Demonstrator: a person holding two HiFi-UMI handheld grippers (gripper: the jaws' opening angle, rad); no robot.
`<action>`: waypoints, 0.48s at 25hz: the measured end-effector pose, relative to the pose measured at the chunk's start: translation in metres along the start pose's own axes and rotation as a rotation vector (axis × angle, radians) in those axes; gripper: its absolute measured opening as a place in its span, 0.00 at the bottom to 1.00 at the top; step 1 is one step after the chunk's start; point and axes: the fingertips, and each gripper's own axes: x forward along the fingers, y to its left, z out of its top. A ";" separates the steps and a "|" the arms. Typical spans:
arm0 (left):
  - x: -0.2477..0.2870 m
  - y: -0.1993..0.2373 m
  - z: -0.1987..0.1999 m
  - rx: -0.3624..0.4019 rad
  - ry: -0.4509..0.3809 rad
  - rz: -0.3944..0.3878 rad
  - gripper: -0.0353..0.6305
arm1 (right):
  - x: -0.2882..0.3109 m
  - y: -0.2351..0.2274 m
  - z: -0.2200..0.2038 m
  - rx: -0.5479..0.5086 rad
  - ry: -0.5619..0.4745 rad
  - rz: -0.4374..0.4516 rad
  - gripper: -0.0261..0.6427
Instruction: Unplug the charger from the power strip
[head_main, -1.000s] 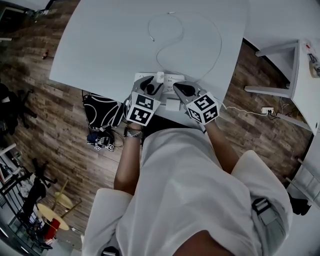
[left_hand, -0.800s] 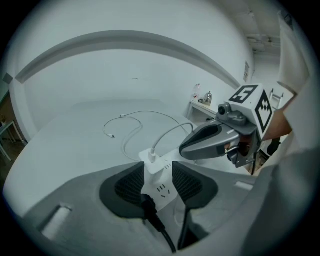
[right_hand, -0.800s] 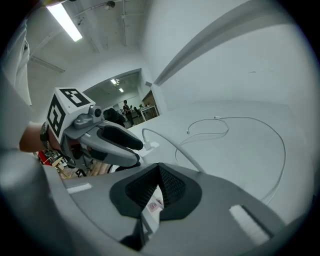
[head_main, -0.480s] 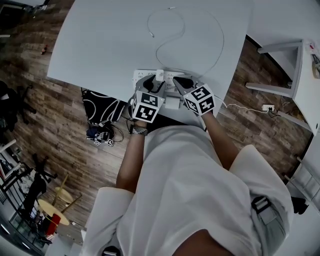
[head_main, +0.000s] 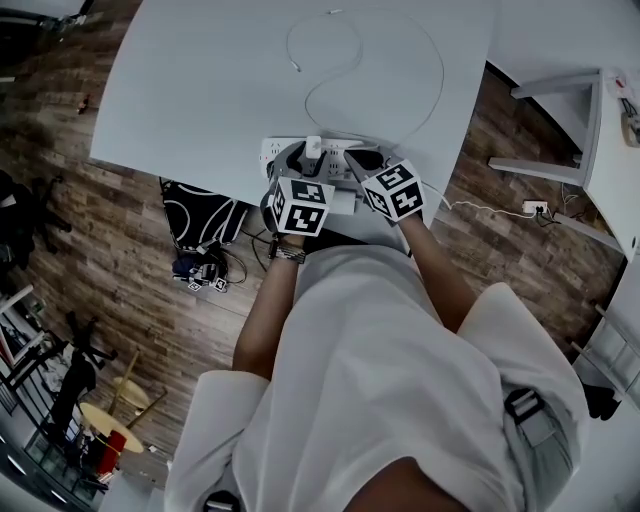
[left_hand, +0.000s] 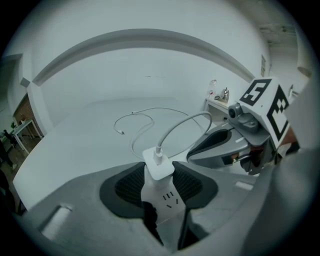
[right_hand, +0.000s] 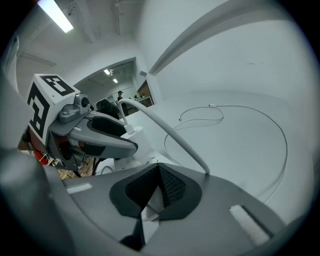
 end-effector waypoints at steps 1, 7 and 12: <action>0.001 0.000 0.000 -0.002 0.000 0.013 0.31 | 0.000 0.000 -0.001 -0.002 0.002 0.000 0.04; 0.005 0.002 0.001 0.000 0.000 0.079 0.31 | 0.000 -0.002 0.000 0.007 -0.003 0.009 0.04; 0.002 0.004 -0.001 -0.013 -0.001 0.057 0.31 | 0.001 0.001 0.001 0.040 -0.006 0.021 0.04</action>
